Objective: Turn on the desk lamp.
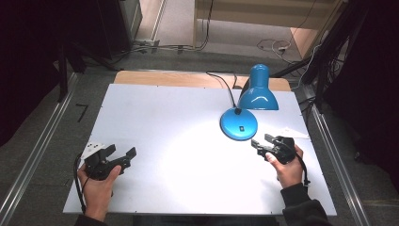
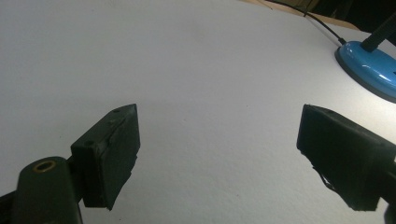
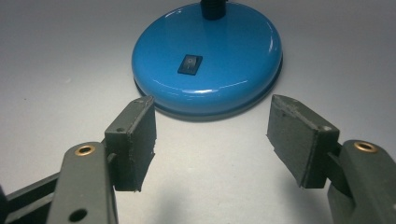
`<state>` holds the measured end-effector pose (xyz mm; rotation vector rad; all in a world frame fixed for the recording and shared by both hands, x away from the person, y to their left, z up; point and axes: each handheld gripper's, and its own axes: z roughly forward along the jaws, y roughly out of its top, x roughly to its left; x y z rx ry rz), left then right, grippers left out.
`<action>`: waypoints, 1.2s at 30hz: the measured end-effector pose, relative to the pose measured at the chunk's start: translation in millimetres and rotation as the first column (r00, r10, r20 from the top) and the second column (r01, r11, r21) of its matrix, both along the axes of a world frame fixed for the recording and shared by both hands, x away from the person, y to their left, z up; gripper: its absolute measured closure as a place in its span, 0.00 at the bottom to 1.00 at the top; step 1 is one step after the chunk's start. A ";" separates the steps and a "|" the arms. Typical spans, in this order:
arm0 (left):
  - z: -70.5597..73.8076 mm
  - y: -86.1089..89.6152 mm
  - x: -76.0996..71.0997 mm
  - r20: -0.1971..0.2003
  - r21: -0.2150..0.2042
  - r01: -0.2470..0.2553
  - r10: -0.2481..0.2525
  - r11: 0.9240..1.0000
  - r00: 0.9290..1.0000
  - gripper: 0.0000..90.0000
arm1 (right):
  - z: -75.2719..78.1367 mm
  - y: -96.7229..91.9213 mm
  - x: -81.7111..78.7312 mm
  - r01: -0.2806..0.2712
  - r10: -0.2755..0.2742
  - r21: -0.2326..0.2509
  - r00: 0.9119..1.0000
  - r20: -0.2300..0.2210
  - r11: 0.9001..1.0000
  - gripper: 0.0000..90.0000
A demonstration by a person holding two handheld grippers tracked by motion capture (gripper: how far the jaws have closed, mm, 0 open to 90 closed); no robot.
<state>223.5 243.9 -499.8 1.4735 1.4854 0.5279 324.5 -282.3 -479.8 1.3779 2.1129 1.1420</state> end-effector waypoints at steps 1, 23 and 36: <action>0.1 0.1 -0.1 0.000 0.001 0.001 -0.001 1.000 1.000 0.16 | 0.3 -1.6 -1.0 0.001 -0.001 0.000 1.000 0.000 1.000 0.35; 0.6 -0.1 -0.5 0.002 0.002 0.000 0.000 1.000 1.000 0.16 | 2.2 -35.8 -29.7 0.035 -0.035 -0.024 0.999 0.003 0.999 0.34; 0.4 -0.4 -0.4 0.001 0.004 0.000 0.000 1.000 1.000 0.16 | 1.8 -53.6 -41.6 0.062 -0.062 -0.024 0.998 0.002 0.998 0.34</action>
